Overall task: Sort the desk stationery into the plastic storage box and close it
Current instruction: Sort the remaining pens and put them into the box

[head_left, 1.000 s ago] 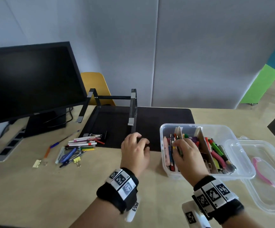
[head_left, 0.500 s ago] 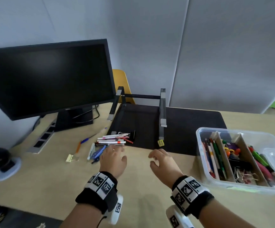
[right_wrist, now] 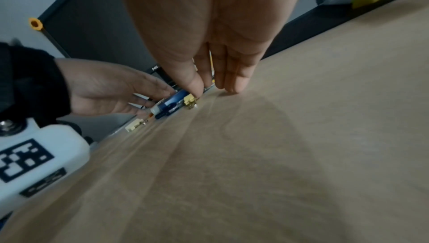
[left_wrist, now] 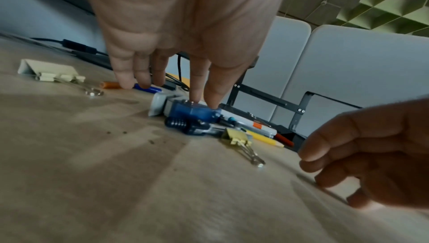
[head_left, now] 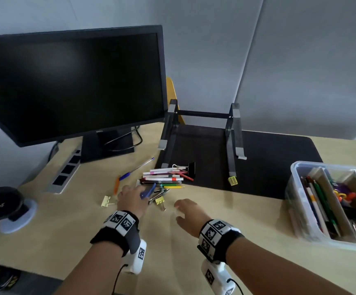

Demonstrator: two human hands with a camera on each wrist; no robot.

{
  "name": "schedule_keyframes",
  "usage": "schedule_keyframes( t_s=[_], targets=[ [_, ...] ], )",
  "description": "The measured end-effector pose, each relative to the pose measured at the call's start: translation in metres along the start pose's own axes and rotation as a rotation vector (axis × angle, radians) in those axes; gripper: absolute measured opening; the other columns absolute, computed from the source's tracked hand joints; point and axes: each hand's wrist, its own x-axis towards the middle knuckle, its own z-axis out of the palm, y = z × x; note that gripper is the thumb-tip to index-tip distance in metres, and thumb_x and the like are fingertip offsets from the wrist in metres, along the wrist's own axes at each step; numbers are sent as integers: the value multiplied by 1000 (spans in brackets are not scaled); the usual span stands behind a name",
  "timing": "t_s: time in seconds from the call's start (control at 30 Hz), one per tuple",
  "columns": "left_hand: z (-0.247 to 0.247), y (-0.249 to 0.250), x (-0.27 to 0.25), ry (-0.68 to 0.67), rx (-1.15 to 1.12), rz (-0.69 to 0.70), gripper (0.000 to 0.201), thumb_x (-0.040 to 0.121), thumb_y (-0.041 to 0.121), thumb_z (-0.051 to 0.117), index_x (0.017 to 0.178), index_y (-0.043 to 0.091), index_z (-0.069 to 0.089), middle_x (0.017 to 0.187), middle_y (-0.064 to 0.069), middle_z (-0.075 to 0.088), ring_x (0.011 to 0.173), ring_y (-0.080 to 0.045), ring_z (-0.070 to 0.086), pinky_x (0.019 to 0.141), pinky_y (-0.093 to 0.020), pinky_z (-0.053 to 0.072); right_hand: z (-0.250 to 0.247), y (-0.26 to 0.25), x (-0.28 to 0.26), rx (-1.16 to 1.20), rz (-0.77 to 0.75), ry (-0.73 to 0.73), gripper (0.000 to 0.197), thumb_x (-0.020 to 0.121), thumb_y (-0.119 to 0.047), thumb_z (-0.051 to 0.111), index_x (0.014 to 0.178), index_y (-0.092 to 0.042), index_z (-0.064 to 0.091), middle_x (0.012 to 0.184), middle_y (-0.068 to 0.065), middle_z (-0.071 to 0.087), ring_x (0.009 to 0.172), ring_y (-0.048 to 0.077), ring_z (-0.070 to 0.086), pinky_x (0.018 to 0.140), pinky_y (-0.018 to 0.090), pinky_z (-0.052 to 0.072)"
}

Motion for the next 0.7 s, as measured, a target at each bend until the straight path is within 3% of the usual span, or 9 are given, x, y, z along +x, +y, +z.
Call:
schedule_keyframes(
  t_s=[0.07,0.23,0.37,0.5,0.57,0.7],
  targets=[
    [0,-3,5,-41,-12,-7,32,84,29,57,116,27,60,120,-10,51,115,-29,45,97,-37,41,5,-8,10,-39,-17,-4,45,88,-16,52,133,-17,45,132,4,48,123,22,44,101,29,38],
    [2,-3,13,-64,-3,26,19,83,29,62,99,20,65,113,-8,48,102,-30,54,90,-34,46,10,-27,31,-102,-50,-21,59,87,-18,54,140,-26,31,132,9,41,123,28,41,100,38,40],
    [3,-7,18,-54,-32,29,17,87,29,59,92,15,65,107,-9,51,95,-29,58,87,-36,49,13,-32,43,-247,-33,-87,67,89,-31,56,144,-35,18,133,13,36,120,33,41,97,45,44],
    [3,-15,25,-54,-79,31,26,90,32,53,69,18,48,95,-16,56,82,-30,58,71,-34,43,11,-36,54,-267,-6,-108,56,91,-30,53,140,-34,27,132,14,36,118,36,45,96,44,45],
    [1,-18,24,-52,-108,33,26,92,33,50,70,20,45,96,-15,55,78,-25,54,67,-31,38,10,-36,57,-247,14,-93,51,89,-23,54,134,-31,31,127,14,37,114,37,48,94,44,47],
    [-5,-16,20,-49,-119,27,20,95,34,47,87,16,49,113,-9,44,75,-21,50,71,-30,38,13,-38,59,-253,59,-66,48,87,-14,54,128,-27,35,123,14,37,108,36,50,86,42,50]
  ],
)
